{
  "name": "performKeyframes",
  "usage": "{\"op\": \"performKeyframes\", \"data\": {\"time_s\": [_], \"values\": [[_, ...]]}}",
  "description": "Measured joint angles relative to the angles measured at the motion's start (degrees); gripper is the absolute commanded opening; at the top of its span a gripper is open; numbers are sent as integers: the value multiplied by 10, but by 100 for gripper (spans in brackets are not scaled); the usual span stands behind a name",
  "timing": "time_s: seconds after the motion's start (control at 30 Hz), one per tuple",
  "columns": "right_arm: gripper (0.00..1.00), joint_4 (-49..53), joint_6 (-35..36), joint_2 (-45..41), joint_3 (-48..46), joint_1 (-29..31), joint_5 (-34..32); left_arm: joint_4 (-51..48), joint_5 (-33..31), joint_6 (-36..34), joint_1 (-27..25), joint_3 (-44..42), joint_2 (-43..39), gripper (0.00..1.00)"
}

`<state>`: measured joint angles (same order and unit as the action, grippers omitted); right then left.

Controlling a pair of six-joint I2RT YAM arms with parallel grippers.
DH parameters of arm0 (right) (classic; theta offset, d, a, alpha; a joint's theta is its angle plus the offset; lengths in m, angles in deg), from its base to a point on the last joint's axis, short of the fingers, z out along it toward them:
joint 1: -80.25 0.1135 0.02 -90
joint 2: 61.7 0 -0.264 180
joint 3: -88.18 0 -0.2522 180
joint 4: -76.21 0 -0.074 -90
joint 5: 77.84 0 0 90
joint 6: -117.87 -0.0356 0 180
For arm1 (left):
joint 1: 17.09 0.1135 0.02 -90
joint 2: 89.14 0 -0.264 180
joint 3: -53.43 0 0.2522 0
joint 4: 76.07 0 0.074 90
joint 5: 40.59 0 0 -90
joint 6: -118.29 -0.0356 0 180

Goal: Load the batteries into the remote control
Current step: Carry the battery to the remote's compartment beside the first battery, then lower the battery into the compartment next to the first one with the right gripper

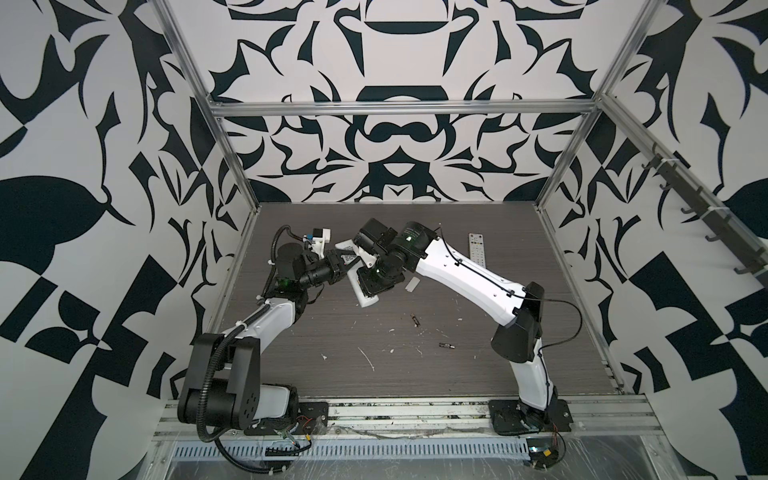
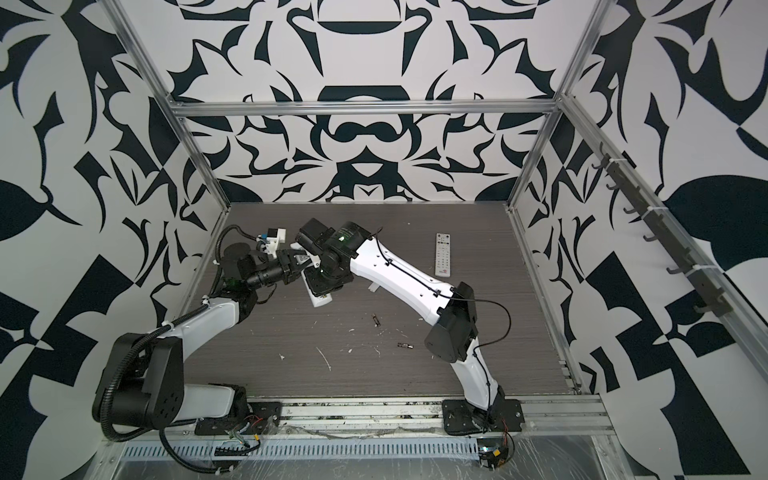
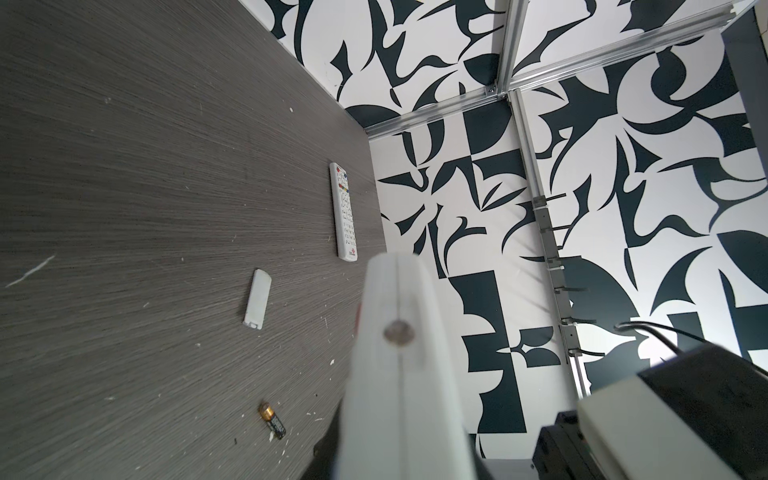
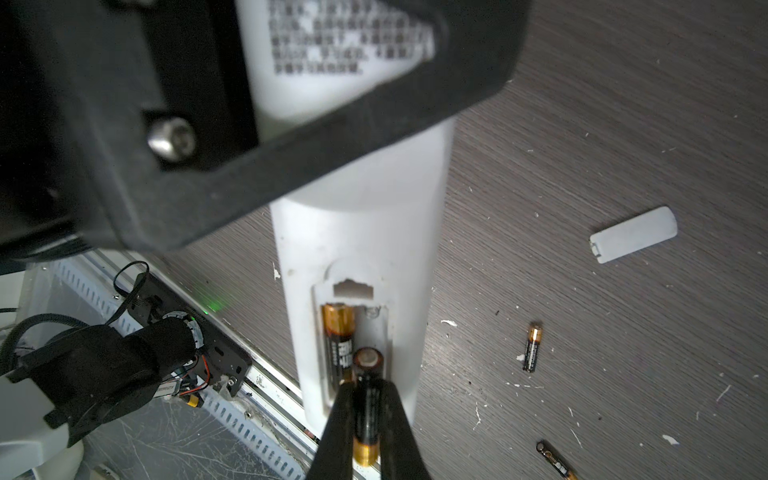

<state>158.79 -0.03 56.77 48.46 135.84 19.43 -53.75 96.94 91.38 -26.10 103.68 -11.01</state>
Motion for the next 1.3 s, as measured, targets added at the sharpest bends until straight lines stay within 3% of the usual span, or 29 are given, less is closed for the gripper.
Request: {"op": "performKeyframes", "data": {"time_s": [0.73,1.3], "values": [[34,39,18,31,76,1,-12,38,-6,28,-3,-3,0,0],[38,120,85,42,187,14,-90,38,39,40,-3,21,14,0]]}}
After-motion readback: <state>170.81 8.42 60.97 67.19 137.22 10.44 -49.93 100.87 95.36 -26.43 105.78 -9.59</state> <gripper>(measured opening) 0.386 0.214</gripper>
